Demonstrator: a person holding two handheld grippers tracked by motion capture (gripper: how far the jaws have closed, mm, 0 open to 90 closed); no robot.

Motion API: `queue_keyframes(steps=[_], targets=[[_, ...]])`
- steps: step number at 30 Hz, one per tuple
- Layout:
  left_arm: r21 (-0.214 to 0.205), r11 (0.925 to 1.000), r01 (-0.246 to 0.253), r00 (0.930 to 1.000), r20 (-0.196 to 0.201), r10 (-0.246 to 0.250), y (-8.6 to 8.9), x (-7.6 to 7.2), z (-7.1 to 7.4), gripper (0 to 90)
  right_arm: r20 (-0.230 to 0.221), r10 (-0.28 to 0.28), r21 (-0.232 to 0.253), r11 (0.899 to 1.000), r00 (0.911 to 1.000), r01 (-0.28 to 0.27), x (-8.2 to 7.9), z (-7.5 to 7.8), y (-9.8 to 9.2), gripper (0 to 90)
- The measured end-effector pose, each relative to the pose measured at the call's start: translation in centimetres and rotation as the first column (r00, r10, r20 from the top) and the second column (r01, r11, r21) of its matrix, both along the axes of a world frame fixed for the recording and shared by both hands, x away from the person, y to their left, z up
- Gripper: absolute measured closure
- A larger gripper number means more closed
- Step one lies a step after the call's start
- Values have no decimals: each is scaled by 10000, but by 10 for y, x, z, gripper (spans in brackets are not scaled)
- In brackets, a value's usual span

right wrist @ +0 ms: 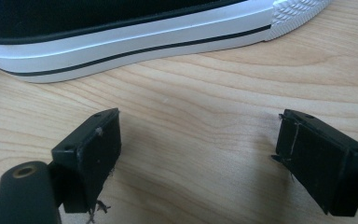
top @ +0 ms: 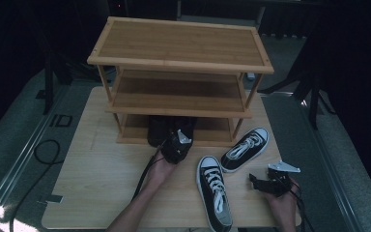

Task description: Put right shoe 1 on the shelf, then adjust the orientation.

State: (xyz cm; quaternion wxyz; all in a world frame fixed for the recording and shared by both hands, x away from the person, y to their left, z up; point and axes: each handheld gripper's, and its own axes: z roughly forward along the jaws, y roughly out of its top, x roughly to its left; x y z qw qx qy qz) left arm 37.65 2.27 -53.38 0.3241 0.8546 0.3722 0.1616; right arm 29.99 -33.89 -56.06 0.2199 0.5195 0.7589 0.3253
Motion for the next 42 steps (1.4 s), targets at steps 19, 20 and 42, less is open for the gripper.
queue_keyframes(steps=[19, 20, 42], targets=[[-1014, 9948, -14, 10000, -97, 4, 77, -34, 1, 667, 1, 1, -3, 10000, 10000, -1, 0, 0, 0, 138], [-1016, 9948, -77, 9999, -106, 67, 82, -36, -1, 658, 1, -1, -3, 10000, 10000, 1, 0, 0, 0, 138], [-1402, 9812, -1323, 9911, -319, 1291, 126, -45, -18, 561, 1, 23, 7, 10000, 10000, -23, 0, 0, 0, 138]])
